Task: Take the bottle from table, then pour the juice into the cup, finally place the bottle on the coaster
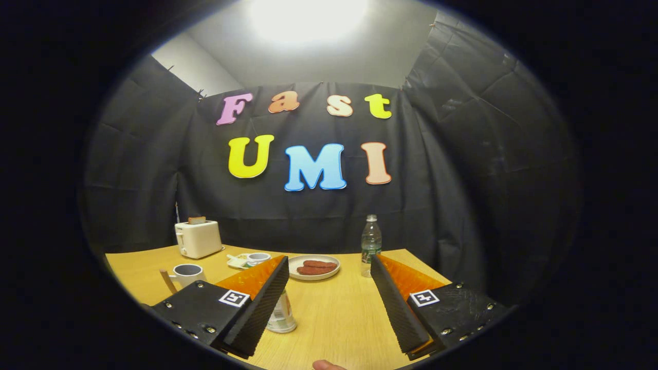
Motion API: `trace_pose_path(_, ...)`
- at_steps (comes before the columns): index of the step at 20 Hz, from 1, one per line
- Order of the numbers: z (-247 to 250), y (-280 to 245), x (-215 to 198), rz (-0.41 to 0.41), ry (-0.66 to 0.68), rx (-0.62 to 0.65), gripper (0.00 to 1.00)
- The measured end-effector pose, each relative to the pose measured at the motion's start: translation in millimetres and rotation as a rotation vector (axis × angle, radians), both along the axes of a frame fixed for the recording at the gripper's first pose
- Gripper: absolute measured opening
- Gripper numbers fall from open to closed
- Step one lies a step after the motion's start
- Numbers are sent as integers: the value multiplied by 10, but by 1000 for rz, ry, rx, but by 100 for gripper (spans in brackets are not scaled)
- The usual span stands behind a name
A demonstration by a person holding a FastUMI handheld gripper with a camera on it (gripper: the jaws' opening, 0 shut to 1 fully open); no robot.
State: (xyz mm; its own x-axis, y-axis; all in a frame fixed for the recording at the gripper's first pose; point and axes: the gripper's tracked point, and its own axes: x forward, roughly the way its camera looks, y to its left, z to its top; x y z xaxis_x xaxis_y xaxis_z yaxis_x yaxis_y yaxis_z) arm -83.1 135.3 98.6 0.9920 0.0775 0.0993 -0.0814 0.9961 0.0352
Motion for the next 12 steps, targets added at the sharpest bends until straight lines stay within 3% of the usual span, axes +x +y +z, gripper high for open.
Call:
trace_pose_path(4,-149,230,4,32,24,5,98)
trace_pose_path(8,-202,359,37,11,10,-18,98)
trace_pose_path(12,-285,621,75,54,19,-20,98)
